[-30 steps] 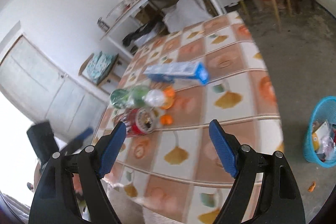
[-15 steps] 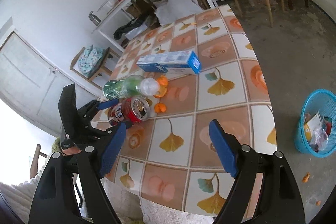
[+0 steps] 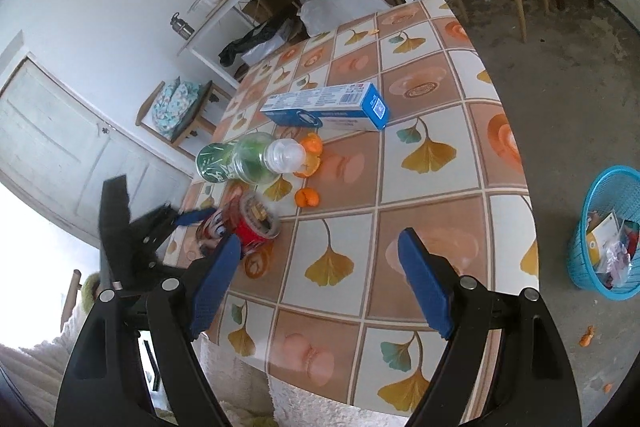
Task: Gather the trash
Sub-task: 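Grasp the red cartoon can with the left gripper, then grasp the green bottle with the right gripper while the left gripper holds the red can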
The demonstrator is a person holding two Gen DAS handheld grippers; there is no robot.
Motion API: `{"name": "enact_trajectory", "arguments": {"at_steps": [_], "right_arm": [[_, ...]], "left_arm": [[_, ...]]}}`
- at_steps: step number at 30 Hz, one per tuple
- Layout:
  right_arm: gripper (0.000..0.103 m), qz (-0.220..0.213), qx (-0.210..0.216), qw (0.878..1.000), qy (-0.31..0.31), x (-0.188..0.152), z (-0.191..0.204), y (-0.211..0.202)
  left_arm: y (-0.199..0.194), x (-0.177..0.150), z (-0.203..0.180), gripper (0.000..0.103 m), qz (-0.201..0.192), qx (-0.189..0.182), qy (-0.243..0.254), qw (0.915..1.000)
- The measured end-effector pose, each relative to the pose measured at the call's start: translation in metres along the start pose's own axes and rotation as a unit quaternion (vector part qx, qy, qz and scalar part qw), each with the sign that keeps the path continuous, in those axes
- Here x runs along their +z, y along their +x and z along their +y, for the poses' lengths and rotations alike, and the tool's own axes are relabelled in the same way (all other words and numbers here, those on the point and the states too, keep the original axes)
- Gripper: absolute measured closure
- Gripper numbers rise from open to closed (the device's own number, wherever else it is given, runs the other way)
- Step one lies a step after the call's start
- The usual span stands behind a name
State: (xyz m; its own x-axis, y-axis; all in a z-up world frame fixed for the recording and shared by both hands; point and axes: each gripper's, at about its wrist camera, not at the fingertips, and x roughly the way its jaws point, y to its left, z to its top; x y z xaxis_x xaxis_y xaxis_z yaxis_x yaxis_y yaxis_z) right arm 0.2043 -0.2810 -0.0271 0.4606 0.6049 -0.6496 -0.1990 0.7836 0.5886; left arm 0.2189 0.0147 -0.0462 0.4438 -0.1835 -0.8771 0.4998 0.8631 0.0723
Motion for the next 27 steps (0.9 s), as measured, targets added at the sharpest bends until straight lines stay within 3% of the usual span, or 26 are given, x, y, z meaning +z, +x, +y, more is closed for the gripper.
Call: {"name": "enact_trajectory", "arguments": {"at_steps": [2,4,7,11,16,18,22,25,27], "right_arm": [[0.024,0.0,0.001,1.0,0.0,0.0,-0.001,-0.001],[0.024,0.002,-0.003,1.0,0.0,0.0,-0.002,-0.001],[0.024,0.005,-0.002,1.0,0.003,-0.001,-0.004,0.0],[0.024,0.006,0.001,1.0,0.006,-0.005,-0.005,0.0],[0.024,0.004,-0.005,1.0,0.008,-0.008,-0.005,-0.004],[0.024,0.002,-0.006,1.0,0.01,-0.008,-0.007,-0.005],[0.024,0.001,-0.01,1.0,0.008,-0.008,-0.007,-0.008],[0.024,0.008,-0.01,1.0,0.004,-0.006,-0.006,-0.005],[0.024,0.016,-0.011,1.0,-0.008,-0.001,-0.001,-0.001]], "left_arm": [[-0.009,-0.015,0.01,0.033,0.024,-0.053,-0.07,0.9959],[-0.011,-0.03,0.017,0.033,0.057,-0.125,-0.119,0.9833],[-0.008,-0.044,0.028,0.031,0.088,-0.179,-0.162,0.9665],[-0.008,-0.042,0.036,0.023,0.081,-0.185,-0.174,0.9637],[0.01,-0.03,0.042,0.022,0.101,-0.221,-0.217,0.9455],[0.014,-0.027,0.044,0.022,0.108,-0.217,-0.228,0.943],[0.016,-0.026,0.043,0.033,0.103,-0.195,-0.229,0.9482],[0.014,-0.029,0.045,0.041,0.094,-0.198,-0.249,0.9434],[0.011,-0.033,0.049,0.041,0.087,-0.195,-0.258,0.9424]]}}
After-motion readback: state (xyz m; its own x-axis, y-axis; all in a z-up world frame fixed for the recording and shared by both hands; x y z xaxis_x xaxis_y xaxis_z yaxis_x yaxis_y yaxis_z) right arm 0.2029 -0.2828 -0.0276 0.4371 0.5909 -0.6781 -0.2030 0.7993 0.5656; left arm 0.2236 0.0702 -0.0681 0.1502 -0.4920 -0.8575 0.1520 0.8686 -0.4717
